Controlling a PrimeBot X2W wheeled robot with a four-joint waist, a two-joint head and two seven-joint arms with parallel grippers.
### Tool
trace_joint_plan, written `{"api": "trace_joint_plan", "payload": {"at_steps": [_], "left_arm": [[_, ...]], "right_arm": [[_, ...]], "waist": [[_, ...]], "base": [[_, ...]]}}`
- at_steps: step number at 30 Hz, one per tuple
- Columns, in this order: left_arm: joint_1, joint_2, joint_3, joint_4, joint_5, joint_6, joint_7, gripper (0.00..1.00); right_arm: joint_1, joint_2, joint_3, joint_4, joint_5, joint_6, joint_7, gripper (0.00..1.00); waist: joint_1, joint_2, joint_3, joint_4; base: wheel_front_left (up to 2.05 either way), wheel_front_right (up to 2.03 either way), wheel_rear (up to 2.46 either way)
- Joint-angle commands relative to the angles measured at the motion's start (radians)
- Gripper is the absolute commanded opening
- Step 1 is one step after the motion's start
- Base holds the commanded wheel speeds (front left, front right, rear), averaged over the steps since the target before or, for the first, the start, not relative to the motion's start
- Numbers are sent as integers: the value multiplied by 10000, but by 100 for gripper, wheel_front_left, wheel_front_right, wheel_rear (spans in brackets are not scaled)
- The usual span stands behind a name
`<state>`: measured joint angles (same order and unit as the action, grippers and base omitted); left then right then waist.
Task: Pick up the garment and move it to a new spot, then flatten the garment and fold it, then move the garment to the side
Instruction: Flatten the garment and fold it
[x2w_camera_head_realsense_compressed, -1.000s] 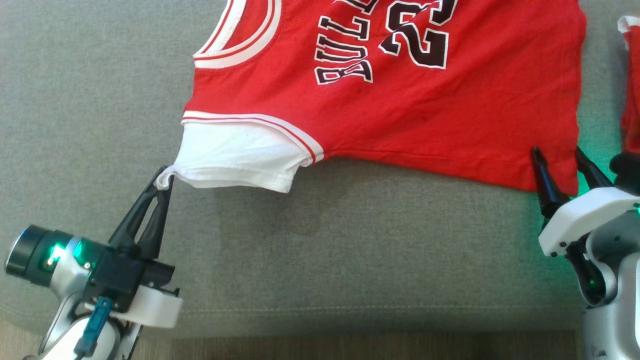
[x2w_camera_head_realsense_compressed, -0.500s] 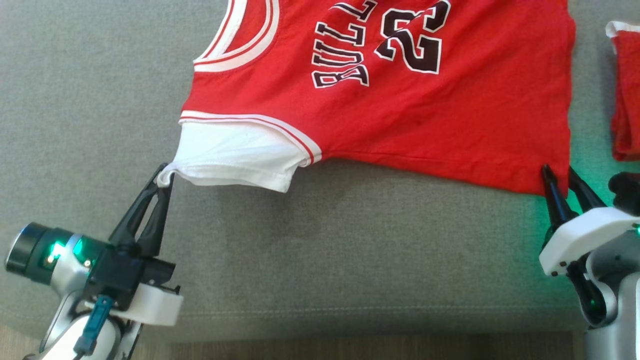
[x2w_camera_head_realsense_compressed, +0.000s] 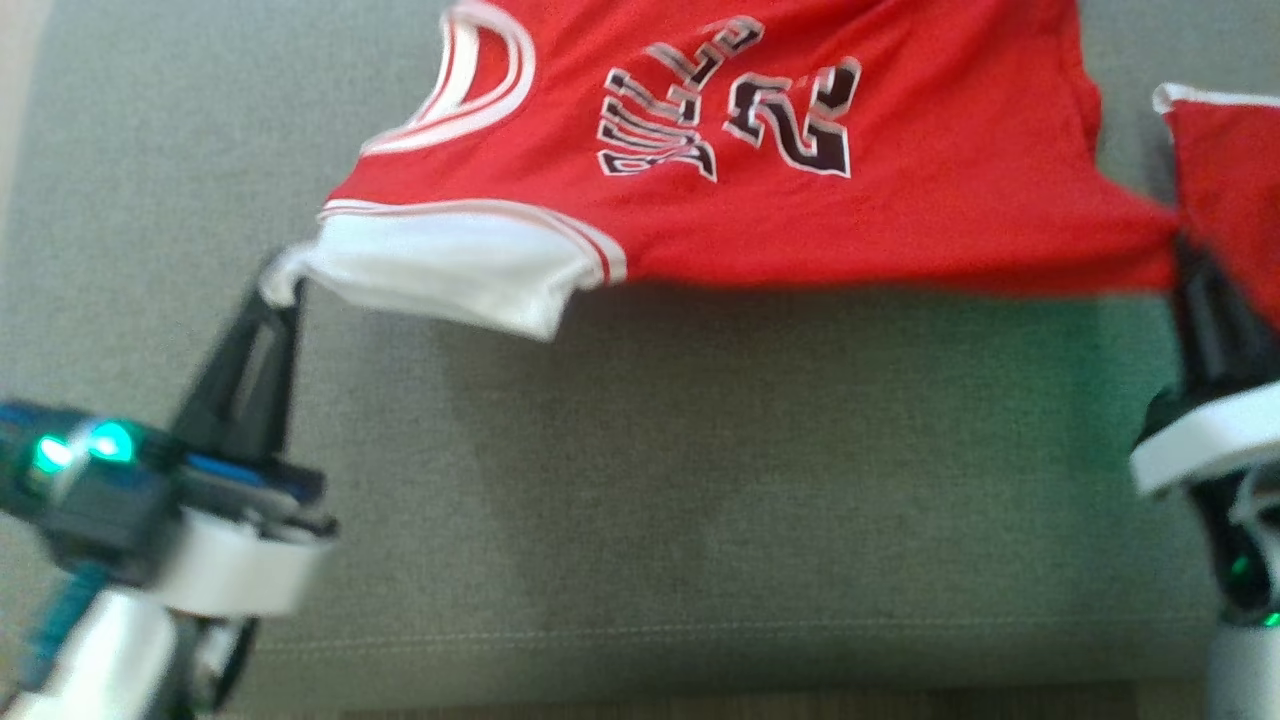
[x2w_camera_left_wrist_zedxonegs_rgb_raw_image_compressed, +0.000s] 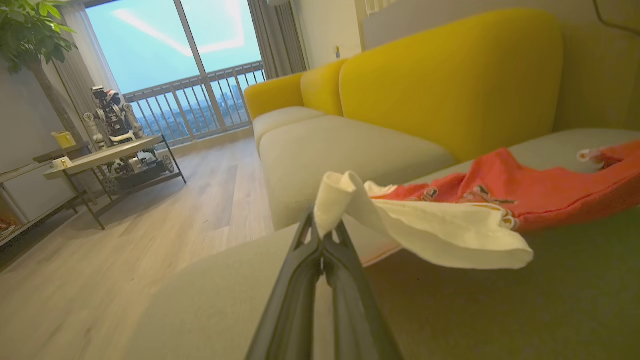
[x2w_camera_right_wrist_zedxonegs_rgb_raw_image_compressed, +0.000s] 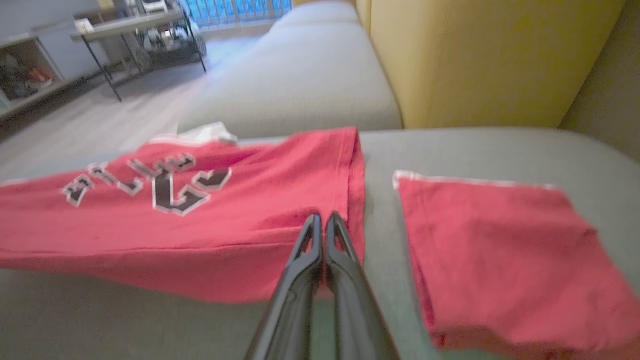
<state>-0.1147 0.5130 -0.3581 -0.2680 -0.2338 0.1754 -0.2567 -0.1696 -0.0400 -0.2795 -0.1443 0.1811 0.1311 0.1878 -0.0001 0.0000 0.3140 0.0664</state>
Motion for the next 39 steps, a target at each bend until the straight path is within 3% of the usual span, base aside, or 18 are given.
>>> {"api": "trace_joint_plan", "payload": {"at_steps": [1, 2, 6, 11, 18, 25, 29, 34, 35, 37, 39], "left_arm": [[-720, 243, 830, -459, -361, -226, -51, 0], [-720, 243, 830, -459, -361, -226, -51, 0], [-1821, 464, 1518, -519, -1361, -1079, -21, 0], [-4324, 778, 1757, -211, -2401, -1841, 1236, 0], [-8589, 761, 816, 2166, -2534, -2642, 3199, 0], [-12798, 186, -303, 5832, -963, -2891, 2506, 0], [-14762, 58, -819, 7677, 49, -2909, 1409, 0], [-16276, 18, -1002, 8975, 1135, -2239, 36, 0], [-16508, 35, -968, 8963, 1298, -2041, -20, 0], [-16585, 132, -732, 7337, 1717, -1364, -44, 0], [-16045, 292, -649, 6144, 1872, -1101, -46, 0]], "right_arm": [[-678, -102, 113, -656, 35, -4, 42, 0], [-678, -102, 113, -656, 35, -4, 42, 0], [-1862, -102, -40, -1245, -181, -4, 554, 0], [-4016, -119, -115, -1147, -485, -4, 1319, 0], [-7345, -1016, 453, 952, -897, -4, 1839, 0], [-11135, -1545, 1068, 3938, -1731, -4, 896, 0], [-13076, -1542, 1160, 5638, -2150, -4, -620, 0], [-14647, -1366, 696, 7324, -3150, -4, -3099, 0], [-14911, -1348, 550, 7513, -3370, -4, -3519, 0], [-15424, -1257, 252, 7983, -3929, -4, -4197, 0], [-15472, -1280, 275, 8283, -4232, -4, -4357, 0]], "waist": [[1, 0, -213, 5], [1, 0, -213, 5], [1, 0, -430, -7], [1, 0, -432, -5], [1, 0, 198, 93], [1, 0, 1627, 298], [1, 0, 2570, 231], [1, 0, 3139, 90], [1, 0, 3282, 107], [1, 0, 3647, 199], [1, 0, 3809, 299]], "base": [[0, 0, 0], [0, 0, 0], [0, 0, 0], [0, 0, 0], [0, 0, 0], [0, 0, 0], [0, 0, 0], [0, 0, 0], [0, 0, 0], [0, 0, 0], [0, 0, 0]]}}
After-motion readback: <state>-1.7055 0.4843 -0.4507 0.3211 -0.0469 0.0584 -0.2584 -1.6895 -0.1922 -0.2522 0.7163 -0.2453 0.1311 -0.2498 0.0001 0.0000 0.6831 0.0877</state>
